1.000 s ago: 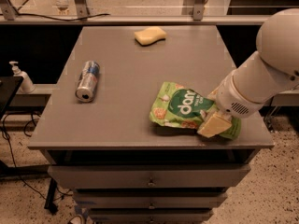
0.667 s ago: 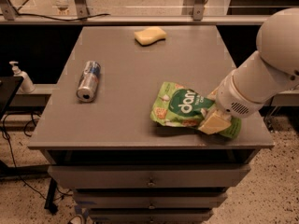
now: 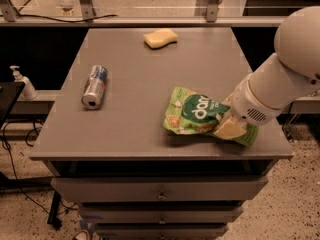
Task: Pick green rice chip bag
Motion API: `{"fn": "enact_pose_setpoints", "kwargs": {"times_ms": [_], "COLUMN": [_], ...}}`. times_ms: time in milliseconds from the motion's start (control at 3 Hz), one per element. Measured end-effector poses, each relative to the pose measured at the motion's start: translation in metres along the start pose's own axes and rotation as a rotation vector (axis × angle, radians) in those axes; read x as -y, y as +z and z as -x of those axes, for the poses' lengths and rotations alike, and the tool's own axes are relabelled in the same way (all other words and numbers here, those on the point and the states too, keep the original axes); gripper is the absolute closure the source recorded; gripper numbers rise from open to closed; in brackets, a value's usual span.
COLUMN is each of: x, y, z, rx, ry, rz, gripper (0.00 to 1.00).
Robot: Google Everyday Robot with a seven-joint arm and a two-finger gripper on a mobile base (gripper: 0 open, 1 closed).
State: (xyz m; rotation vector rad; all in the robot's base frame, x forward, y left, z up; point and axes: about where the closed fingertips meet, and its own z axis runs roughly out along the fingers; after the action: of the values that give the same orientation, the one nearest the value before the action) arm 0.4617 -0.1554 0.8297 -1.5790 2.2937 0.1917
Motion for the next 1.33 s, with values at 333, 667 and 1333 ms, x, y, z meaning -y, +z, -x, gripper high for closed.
{"fn": "enact_pose_setpoints", "kwargs": {"times_ms": [333, 667, 1333], "x": [0.0000, 0.0000, 0.0001], "y": [-0.0002, -0.0002, -0.0002], "z": [0.0001, 0.0001, 0.0002], "rx": [0.000, 0.000, 0.000], "ry": [0.000, 0.000, 0.000], "rz": [0.000, 0.000, 0.000], "gripper": [1.00, 1.00, 1.00]}}
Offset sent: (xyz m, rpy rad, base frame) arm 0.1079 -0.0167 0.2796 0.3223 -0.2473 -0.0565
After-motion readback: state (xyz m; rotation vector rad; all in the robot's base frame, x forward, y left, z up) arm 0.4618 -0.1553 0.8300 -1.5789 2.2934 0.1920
